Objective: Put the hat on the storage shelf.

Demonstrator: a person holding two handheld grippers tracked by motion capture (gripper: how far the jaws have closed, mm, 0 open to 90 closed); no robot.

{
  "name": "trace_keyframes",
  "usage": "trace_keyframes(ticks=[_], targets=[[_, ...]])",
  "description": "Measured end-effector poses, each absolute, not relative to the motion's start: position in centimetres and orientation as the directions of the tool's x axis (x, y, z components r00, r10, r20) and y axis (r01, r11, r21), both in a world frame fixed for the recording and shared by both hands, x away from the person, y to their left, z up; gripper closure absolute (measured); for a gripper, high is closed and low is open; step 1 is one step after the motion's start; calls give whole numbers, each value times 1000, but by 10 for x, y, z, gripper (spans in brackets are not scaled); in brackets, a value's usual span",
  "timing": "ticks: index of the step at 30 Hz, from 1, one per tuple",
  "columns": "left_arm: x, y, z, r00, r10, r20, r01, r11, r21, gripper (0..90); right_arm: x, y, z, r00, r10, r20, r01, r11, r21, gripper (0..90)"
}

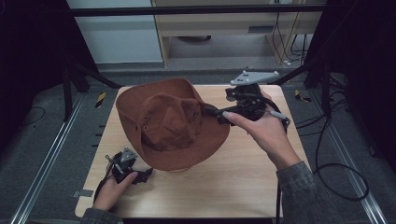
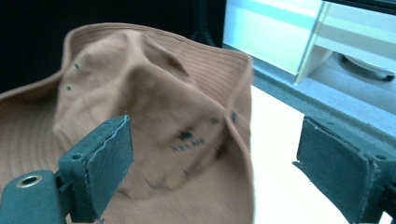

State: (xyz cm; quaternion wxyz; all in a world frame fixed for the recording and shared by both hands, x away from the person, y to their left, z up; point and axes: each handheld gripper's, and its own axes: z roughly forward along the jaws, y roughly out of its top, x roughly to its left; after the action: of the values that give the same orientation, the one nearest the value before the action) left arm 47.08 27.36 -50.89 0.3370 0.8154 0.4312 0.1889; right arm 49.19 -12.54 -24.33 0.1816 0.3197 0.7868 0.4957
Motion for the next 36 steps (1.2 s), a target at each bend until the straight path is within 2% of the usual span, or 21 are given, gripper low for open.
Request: trace_keyframes(ticks=[13, 17, 29, 36], targets=[[471, 274, -509, 558, 829, 16, 578, -403, 710, 0, 471, -204, -299, -632, 774, 29, 358, 258, 897, 123], [471, 273, -509, 558, 829, 16, 578, -403, 710, 0, 466, -223, -334, -608, 792, 59, 401, 242, 884, 131], [471, 273, -509, 558, 830, 16, 578, -402, 710, 0, 470, -228, -446, -557, 826, 85, 562, 299, 771, 119], [471, 273, -509, 558, 829, 16, 578, -403, 710, 0, 472, -219, -492, -548, 835, 55, 608, 352, 712, 109]])
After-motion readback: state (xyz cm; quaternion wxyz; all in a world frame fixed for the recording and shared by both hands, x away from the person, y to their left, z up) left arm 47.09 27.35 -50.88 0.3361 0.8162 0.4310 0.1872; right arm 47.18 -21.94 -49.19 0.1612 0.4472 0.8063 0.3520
